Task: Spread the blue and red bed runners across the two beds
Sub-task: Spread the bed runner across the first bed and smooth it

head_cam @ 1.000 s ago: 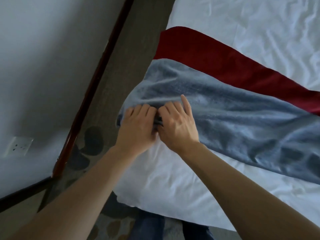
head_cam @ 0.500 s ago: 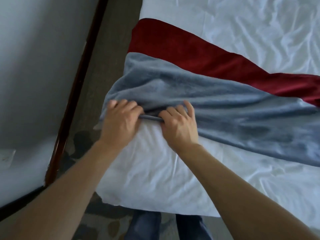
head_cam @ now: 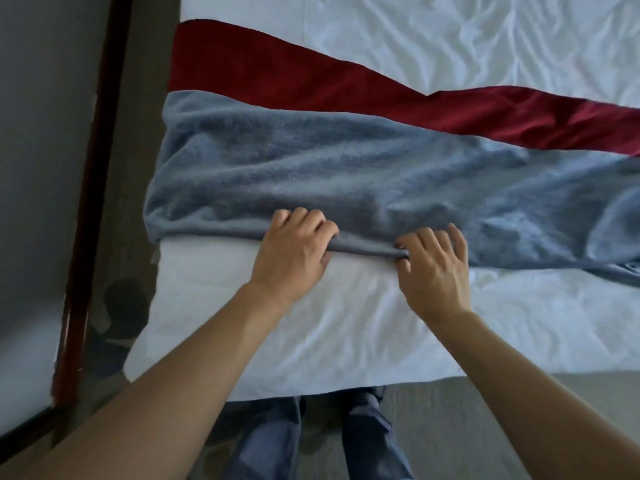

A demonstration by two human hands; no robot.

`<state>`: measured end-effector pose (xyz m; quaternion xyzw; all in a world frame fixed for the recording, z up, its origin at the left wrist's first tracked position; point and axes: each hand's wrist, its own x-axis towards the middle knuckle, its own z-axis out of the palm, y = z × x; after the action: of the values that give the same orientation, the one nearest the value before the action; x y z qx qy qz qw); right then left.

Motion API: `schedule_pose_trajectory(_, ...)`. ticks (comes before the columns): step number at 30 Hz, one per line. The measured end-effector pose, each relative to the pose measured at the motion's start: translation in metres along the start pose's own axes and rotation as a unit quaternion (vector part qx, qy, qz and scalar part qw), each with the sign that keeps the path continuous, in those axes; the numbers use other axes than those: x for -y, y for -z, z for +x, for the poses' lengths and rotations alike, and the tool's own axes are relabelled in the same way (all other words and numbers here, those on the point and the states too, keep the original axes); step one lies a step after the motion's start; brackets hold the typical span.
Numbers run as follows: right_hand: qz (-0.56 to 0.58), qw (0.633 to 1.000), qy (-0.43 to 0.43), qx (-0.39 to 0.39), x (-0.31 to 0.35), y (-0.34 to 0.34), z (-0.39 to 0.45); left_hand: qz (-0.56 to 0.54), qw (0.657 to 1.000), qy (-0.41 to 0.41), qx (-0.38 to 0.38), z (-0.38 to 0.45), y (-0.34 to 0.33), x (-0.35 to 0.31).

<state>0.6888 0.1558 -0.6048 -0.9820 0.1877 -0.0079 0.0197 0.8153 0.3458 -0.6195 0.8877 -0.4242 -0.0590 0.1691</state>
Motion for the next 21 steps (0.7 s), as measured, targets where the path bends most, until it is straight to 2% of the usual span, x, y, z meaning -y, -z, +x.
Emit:
schedule_pose_trajectory(5, 0.022, 0.999, -0.009, -0.042, -0.03, -0.006, 0.003, -0.008, 1.0, 0.002, -0.019, 0.02, -0.01, -0.016)
schedule_pose_trajectory(9, 0.067, 0.995, -0.019, -0.071, -0.038, -0.005, 0.031, -0.038, 0.996, 0.07, -0.025, 0.058, -0.007, -0.01)
schedule_pose_trajectory(12, 0.064, 0.993, 0.005, -0.101, -0.043, -0.007, 0.043, -0.012, 0.994, 0.101, -0.047, 0.078, -0.01, -0.01)
schedule_pose_trajectory(16, 0.06, 0.994, 0.026, -0.084, -0.046, -0.018, 0.036, 0.091, 0.991, 0.053, -0.079, 0.077, -0.015, -0.018)
schedule_pose_trajectory(21, 0.053, 0.996, 0.037, -0.061, -0.049, -0.024, 0.033, 0.107, 0.993, -0.013, -0.046, 0.062, -0.023, -0.031)
